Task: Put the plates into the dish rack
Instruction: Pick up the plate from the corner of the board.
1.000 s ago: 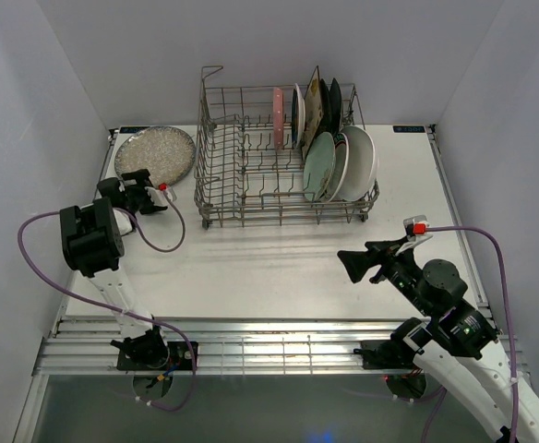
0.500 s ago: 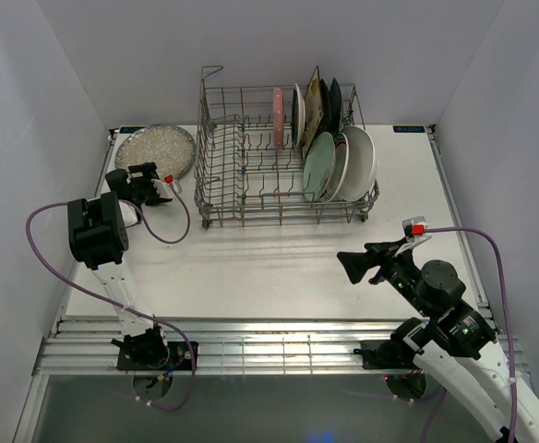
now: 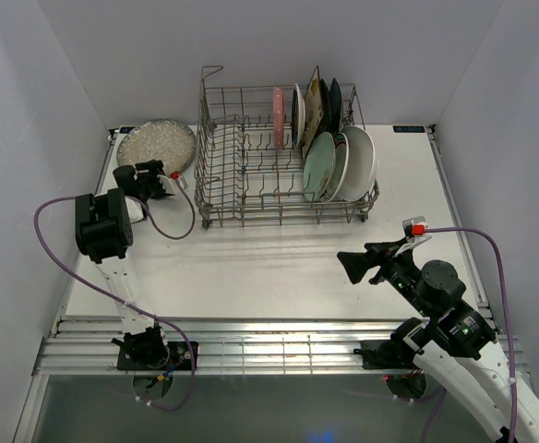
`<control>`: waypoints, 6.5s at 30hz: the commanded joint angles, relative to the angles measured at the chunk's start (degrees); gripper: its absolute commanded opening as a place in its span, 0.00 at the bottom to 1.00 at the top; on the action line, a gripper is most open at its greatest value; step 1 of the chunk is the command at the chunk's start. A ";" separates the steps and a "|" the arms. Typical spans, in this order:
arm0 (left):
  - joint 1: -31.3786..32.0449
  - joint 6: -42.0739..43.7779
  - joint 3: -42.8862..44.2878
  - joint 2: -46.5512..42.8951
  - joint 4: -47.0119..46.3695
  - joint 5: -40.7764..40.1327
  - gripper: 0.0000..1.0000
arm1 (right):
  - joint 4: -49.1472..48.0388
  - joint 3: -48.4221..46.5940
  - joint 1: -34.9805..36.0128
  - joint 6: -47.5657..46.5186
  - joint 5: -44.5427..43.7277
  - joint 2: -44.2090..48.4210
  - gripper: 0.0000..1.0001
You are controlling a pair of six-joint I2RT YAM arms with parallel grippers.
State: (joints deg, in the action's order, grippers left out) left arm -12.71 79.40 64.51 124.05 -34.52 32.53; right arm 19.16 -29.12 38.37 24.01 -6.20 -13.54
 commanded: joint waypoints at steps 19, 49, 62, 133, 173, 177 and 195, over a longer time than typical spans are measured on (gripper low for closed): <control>0.49 -4.78 -8.78 -3.46 -9.69 0.42 0.00 | -2.46 -0.14 0.21 0.25 0.57 0.53 0.97; -2.85 -36.41 -7.03 -33.08 10.69 2.71 0.00 | -3.34 0.65 0.21 0.69 1.36 0.71 0.97; -2.76 -46.95 4.28 -41.69 28.78 2.71 0.00 | -4.74 1.61 0.21 0.95 1.98 0.27 0.97; -6.36 -95.21 24.08 -37.21 52.19 2.80 0.00 | -42.35 -46.10 33.17 -14.51 -15.95 -87.43 0.96; -6.54 -107.51 26.28 -38.18 62.74 -14.25 0.00 | -45.52 -82.41 29.66 -25.33 -12.70 -118.03 0.92; -6.63 -108.66 25.75 -38.62 62.74 -14.16 0.00 | -46.40 -83.11 29.39 -24.54 -12.44 -118.91 0.91; -6.54 -111.65 22.15 -42.22 62.21 -15.75 0.00 | -46.58 -90.67 29.13 -22.87 -10.68 -125.32 0.83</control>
State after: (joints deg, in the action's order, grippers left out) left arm -19.03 -30.09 85.89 87.22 31.48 16.34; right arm -25.36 -116.18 67.55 0.69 -16.51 -137.69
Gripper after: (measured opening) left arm 0.033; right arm 0.838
